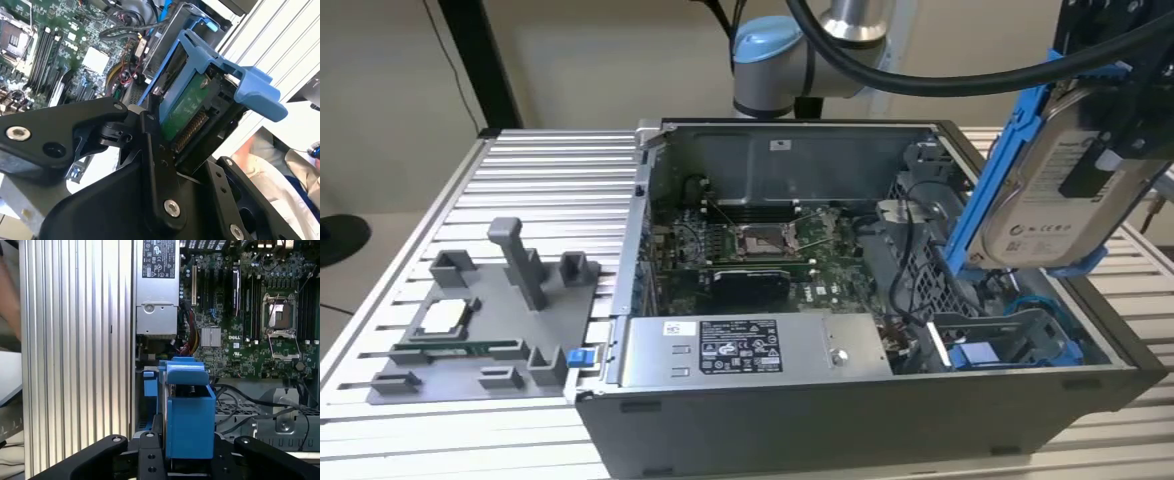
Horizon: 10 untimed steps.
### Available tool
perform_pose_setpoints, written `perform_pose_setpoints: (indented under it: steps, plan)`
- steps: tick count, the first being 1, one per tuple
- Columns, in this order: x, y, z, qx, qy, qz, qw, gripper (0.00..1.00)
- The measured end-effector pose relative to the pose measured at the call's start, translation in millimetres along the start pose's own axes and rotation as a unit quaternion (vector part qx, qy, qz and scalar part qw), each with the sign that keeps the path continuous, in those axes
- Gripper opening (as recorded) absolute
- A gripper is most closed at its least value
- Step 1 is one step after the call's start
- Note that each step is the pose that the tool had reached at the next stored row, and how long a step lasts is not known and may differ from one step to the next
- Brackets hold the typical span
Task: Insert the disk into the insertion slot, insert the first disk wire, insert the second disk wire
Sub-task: 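Insert the disk into the insertion slot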
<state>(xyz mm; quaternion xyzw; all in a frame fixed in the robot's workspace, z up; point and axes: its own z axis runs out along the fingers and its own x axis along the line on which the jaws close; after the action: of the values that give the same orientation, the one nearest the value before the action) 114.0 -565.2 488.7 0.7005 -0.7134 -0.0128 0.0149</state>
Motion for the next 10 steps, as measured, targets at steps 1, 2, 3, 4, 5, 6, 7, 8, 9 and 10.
perform_pose_setpoints:
  steps: [1,2,3,4,5,6,7,8,9,10]
  plan:
    - [0.0,-0.2,0.1,0.0000,0.0000,0.000,1.0000,0.00]
    - [0.0,-0.4,0.1,0.0000,0.0001,0.000,1.0000,0.00]
    - [0.0,-0.5,0.1,0.0000,0.0001,0.000,1.0000,0.00]
    - [0.0,-0.7,0.2,0.0000,0.0002,0.000,1.0000,0.00]
    - [0.0,-0.8,0.3,0.0000,0.0003,0.000,1.0000,0.00]
    - [0.0,-1.0,0.4,0.0000,0.0002,0.000,1.0000,0.00]
    - [0.0,-1.3,0.4,0.0000,0.0003,0.000,1.0000,0.00]
    - [0.0,-1.5,0.5,0.0000,0.0003,0.000,1.0000,0.00]
    - [0.0,-1.6,0.5,0.0000,0.0003,0.000,1.0000,0.00]
    - [0.0,-1.8,0.5,0.0000,0.0003,0.000,1.0000,0.00]
